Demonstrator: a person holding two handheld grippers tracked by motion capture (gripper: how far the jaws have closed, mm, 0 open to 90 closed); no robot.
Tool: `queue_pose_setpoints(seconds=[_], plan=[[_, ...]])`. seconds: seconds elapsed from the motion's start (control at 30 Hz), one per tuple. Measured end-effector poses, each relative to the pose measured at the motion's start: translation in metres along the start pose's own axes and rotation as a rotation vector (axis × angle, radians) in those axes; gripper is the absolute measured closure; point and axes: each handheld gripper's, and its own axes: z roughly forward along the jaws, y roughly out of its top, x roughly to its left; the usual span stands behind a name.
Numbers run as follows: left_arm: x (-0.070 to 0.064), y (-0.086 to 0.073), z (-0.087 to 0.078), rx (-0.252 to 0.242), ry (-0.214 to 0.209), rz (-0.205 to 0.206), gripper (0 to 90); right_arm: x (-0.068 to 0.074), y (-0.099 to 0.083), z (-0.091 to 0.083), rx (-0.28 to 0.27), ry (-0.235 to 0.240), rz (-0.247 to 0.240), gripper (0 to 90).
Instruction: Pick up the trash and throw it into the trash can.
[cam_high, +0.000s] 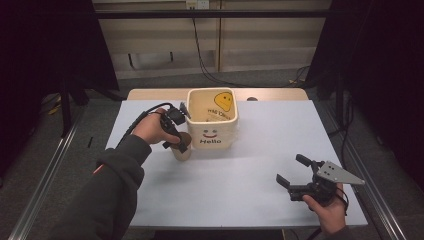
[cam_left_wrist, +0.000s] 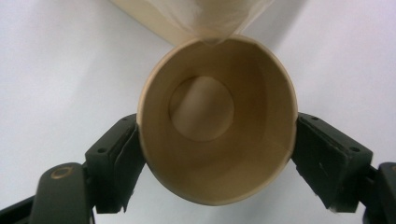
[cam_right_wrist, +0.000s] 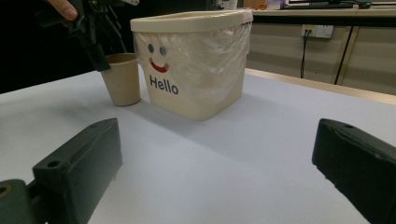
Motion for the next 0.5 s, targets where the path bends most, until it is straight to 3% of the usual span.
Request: queue_pose_setpoints(seconds=[0.1, 0.37, 0.5], plan=[[0.0, -0.002, -0.009, -0.013, -0.01, -0.023, 21.6, 0.0, 0.0, 0.0, -0.001, 0.003, 0.0, 1.0], [0.004, -0.009, -0.046, -0.036, -0.03, -0.033, 22.5, 0.0, 0.0, 0.0, 0.0, -0.001, -0.001, 1.1], [0.005, -0.012, -0.063, -0.049, -0.017, -0.034, 22.6, 0.0, 0.0, 0.0, -0.001, -0.002, -0.004, 1.1]])
